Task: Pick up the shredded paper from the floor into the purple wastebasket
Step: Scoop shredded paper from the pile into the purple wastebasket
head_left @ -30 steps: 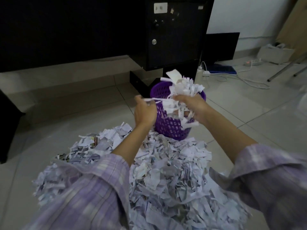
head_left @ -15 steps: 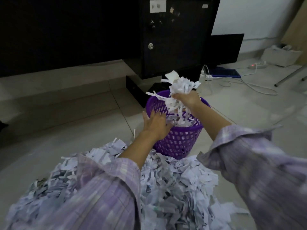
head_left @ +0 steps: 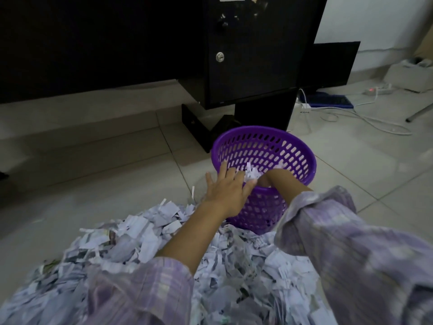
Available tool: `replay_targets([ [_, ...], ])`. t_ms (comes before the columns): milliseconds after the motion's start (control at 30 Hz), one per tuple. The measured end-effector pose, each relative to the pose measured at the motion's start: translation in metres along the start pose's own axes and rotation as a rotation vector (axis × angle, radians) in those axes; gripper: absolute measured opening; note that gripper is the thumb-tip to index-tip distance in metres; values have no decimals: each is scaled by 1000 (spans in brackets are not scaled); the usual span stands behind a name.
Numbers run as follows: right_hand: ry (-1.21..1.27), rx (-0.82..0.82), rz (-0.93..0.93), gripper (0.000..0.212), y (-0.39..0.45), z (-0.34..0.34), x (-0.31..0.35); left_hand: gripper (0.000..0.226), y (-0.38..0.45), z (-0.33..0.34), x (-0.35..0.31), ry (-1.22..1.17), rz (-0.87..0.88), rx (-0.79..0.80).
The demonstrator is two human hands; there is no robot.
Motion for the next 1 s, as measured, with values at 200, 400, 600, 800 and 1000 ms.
replay_targets([
  [200, 77, 131, -182, 12, -13, -10, 7, 54, 2, 0, -1, -20, -5, 23],
  [400, 18, -101, -148, 75, -53, -41, 2, 55, 2, -12, -1, -83, 1, -21],
  [600, 70, -298, -156, 73, -75, -55, -6, 35, -8, -53, -1, -205, -15, -223],
  [800, 113, -483, -47, 54, -109, -65, -13, 25, -38, -65, 13, -214, -87, -208],
  [1000, 156, -544, -171, 35, -130, -62, 1, 26, -76, -68, 20, -179, -122, -175],
])
Point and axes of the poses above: each hand's wrist, its own y-axis towards the middle knuckle, its own z-axis out of the palm, x = y × z, the point moved 4 cm from there along y, towards the middle knuckle, and after that the axes turned 1 degree about -z, right-handed, at the moved point
